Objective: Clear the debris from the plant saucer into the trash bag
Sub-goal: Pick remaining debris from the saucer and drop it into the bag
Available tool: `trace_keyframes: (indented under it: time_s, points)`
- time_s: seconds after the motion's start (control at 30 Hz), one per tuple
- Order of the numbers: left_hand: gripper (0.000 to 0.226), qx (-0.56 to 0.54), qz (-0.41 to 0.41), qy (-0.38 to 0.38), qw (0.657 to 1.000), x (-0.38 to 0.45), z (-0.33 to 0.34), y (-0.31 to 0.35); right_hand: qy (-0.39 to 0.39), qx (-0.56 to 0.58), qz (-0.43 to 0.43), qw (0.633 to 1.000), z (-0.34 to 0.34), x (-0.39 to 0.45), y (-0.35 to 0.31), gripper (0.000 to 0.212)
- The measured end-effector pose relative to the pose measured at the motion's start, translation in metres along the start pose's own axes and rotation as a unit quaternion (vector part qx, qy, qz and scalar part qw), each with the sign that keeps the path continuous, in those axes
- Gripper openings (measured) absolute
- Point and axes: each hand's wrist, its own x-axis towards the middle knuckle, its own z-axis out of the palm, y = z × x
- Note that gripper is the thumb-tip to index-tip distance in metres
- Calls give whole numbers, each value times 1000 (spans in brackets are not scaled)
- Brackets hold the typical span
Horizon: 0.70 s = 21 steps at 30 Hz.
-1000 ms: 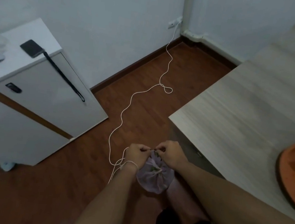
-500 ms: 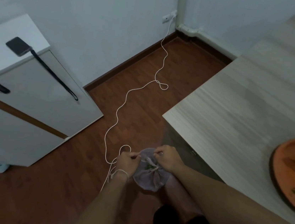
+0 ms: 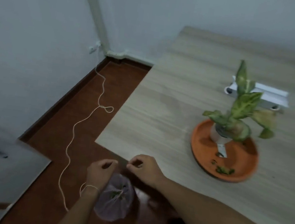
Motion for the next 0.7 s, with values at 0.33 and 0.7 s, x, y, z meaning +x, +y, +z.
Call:
trace_keyframes:
  time_s: [0.33, 0.7]
  points:
    - [28, 141, 293, -315, 892, -30, 188, 209, 210, -67, 187, 957, -223, -93, 135, 14]
    - [83, 414, 328, -366, 766, -23, 302, 242, 47, -338, 224, 913, -240, -88, 167, 37]
